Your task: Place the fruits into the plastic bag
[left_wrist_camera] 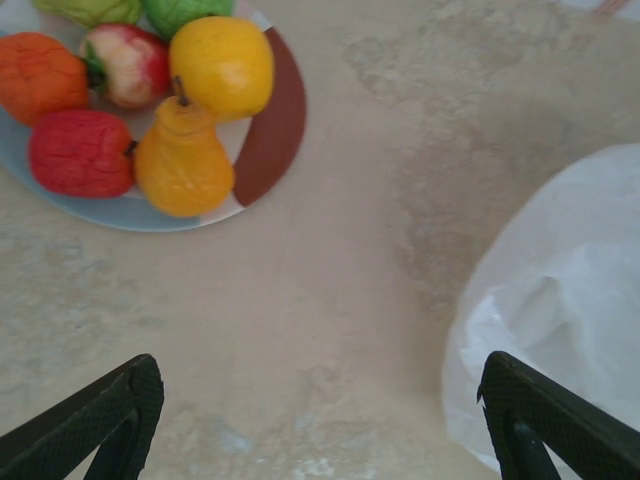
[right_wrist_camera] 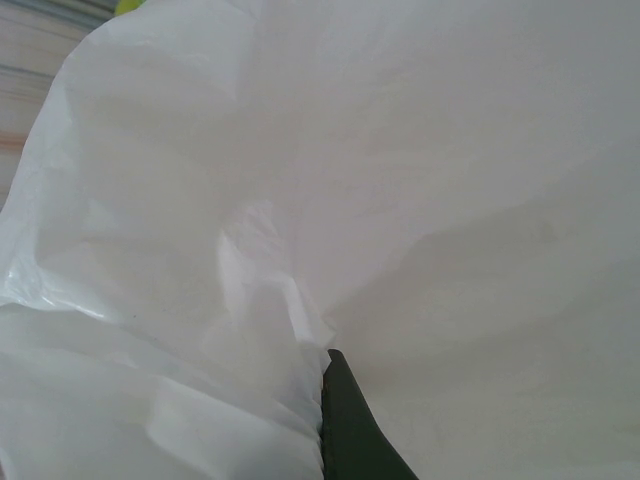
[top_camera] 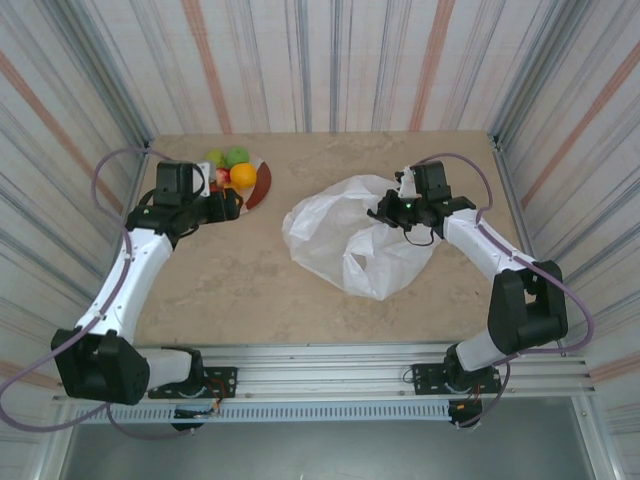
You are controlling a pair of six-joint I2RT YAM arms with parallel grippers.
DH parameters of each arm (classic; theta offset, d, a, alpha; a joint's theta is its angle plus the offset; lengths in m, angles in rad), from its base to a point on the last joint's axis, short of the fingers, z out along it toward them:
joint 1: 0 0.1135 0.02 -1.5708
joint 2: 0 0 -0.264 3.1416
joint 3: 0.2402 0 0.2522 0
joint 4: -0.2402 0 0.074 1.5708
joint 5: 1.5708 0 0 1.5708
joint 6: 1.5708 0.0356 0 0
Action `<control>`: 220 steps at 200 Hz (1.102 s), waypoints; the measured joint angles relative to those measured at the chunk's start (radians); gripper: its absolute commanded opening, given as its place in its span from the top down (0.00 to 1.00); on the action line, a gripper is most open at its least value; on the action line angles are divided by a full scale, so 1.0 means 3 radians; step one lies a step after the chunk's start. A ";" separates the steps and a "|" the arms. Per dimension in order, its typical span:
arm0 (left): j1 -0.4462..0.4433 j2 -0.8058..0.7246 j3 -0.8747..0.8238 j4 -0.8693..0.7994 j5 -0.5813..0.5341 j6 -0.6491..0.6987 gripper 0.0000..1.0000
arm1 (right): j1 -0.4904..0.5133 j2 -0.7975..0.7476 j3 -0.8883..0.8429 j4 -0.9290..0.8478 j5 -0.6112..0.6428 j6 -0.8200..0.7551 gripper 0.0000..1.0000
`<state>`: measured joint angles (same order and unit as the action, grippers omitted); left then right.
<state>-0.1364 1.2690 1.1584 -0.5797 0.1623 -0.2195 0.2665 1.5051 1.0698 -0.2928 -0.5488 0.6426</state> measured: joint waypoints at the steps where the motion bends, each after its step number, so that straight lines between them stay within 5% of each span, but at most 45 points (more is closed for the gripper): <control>1: 0.0000 0.0009 0.0005 -0.0003 -0.0006 0.0001 0.14 | 0.0000 0.0000 0.0000 -0.0001 -0.0001 -0.0001 1.00; 143: 0.0022 0.2308 0.1597 -0.0193 -0.0582 0.0211 0.13 | 0.0027 0.0000 -0.0001 0.0031 -0.0090 -0.0028 1.00; 220: 0.0011 0.2778 0.1943 -0.0298 -0.0810 0.0401 0.13 | -0.0011 0.0000 -0.0095 0.0084 -0.0134 -0.0028 1.00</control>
<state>-0.1329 2.1025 1.7412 -0.6689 -0.0807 -0.0994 0.2630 1.5051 1.0412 -0.2676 -0.5888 0.6342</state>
